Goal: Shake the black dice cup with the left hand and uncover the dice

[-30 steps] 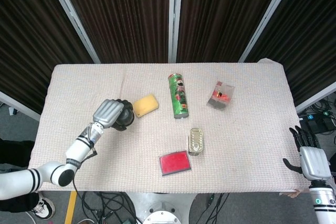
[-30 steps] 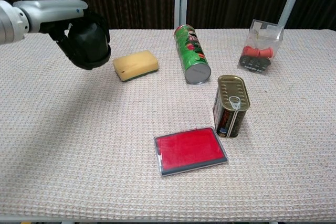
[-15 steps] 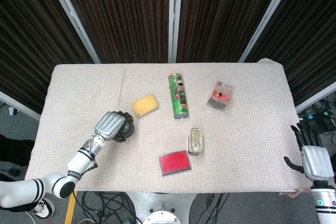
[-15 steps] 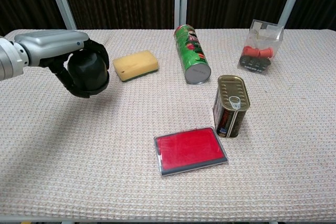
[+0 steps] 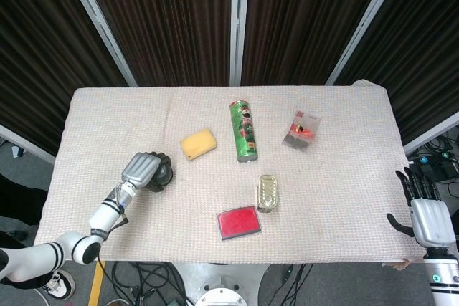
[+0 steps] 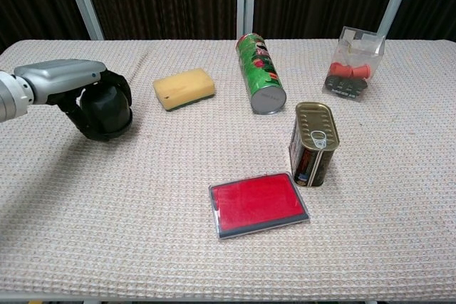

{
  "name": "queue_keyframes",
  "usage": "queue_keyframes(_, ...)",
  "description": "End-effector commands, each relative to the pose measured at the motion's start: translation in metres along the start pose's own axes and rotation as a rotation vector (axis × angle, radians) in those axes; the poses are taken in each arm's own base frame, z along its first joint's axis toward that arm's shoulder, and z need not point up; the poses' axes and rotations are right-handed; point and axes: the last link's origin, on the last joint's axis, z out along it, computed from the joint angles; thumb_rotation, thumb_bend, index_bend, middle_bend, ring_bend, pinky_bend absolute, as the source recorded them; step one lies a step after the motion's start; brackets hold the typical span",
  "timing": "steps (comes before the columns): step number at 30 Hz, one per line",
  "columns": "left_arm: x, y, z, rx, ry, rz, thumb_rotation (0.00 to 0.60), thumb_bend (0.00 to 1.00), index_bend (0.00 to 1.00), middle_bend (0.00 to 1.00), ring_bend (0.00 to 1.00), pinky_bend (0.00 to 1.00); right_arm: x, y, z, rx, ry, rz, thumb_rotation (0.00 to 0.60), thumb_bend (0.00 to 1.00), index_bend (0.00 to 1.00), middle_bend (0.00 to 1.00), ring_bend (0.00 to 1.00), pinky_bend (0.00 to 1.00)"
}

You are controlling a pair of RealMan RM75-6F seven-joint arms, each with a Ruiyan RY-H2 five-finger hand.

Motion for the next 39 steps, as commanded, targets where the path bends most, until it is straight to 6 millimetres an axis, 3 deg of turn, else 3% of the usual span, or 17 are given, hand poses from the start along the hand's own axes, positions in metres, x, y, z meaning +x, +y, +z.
queue_keyframes(1,-0.003,0.0,0.001,-0.007,0.008,-0.021,0.6,0.25,0.48,0.52,0.34,0.44,0.001,-0.002,-0.001,0.001,0.001,-0.006,0.6,0.13,0.0,0.0,0.0,0.0)
queue_keyframes(5,-0.005,-0.002,0.002,-0.014,0.016,-0.041,0.6,0.23,0.45,0.47,0.32,0.44,0.002,-0.005,-0.001,0.004,0.001,-0.012,0.6,0.13,0.0,0.0,0.0,0.0)
queue_keyframes(11,-0.009,-0.009,0.002,-0.013,0.008,-0.056,0.6,0.19,0.31,0.34,0.24,0.4,0.007,-0.008,-0.001,0.01,0.019,-0.022,0.6,0.14,0.0,0.0,0.0,0.0)
queue_keyframes(39,-0.014,-0.018,-0.001,-0.017,0.012,-0.079,0.6,0.12,0.19,0.23,0.14,0.33,0.01,-0.006,-0.002,-0.006,0.025,-0.025,0.6,0.13,0.0,0.0,0.0,0.0)
